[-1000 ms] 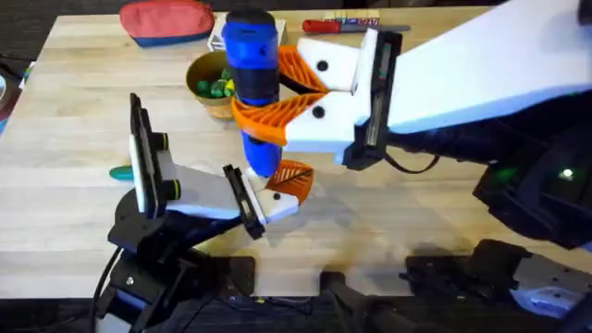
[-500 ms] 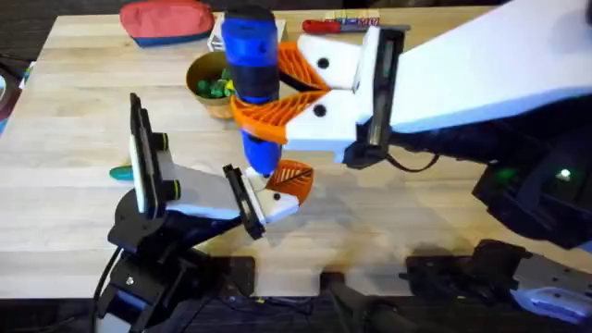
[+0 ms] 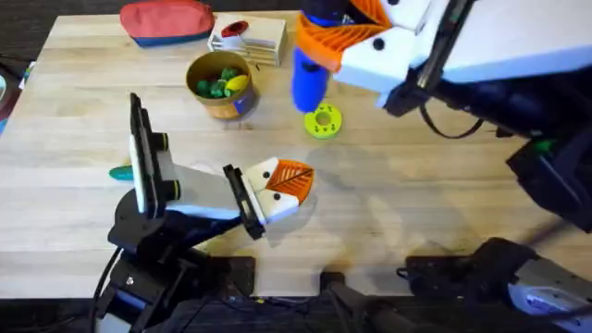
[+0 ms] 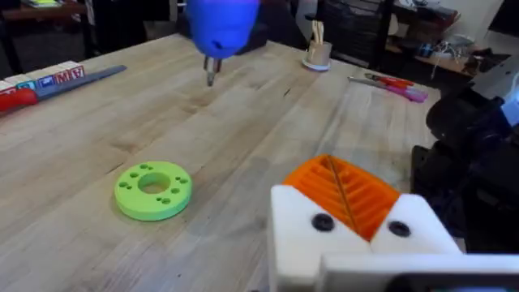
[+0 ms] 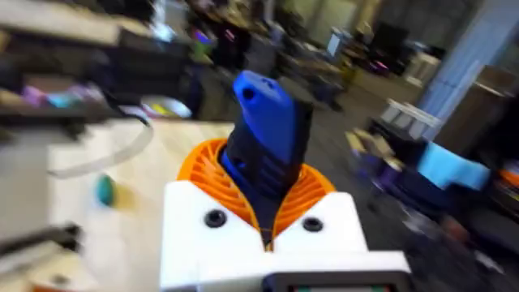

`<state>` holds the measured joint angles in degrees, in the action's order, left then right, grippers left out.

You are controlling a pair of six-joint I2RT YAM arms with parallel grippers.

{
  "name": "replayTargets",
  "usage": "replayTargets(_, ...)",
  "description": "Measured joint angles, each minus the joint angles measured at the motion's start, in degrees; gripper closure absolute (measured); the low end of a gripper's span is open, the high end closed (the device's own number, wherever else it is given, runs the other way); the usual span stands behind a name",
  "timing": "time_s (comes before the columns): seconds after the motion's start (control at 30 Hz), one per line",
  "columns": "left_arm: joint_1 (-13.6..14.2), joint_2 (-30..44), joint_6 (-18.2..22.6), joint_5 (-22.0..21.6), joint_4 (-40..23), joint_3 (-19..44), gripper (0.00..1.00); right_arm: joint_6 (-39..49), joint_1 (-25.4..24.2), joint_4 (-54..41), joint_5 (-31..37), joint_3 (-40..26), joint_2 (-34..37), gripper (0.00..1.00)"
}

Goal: Pick up the gripper from the table and insert it into the empty holder that is missing its gripper. Then pick up a screw, insert it into the mounting hole, and use the screwdriver to tighten it. Finally, clean up the table by picking up the vegetable and placing it into the bucket.

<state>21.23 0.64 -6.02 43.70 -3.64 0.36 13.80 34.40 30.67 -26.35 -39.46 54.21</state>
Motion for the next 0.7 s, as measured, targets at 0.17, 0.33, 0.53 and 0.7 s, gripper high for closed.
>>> replayTargets(0.17,0.0,0.0,0.0,0.0,0.0,0.0,0.987,11.0,-10.5,-5.2,4.1,0.0,2.3,0.994)
replayTargets(0.33,0.0,0.0,0.0,0.0,0.0,0.0,0.987,25.8,-18.7,-9.6,12.4,0.0,7.3,0.994)
replayTargets(0.53,0.0,0.0,0.0,0.0,0.0,0.0,0.987,45.7,-22.5,-11.8,24.8,0.0,18.4,0.994)
replayTargets(0.7,0.0,0.0,0.0,0.0,0.0,0.0,0.987,59.3,-22.6,-11.9,31.9,0.0,27.5,0.994)
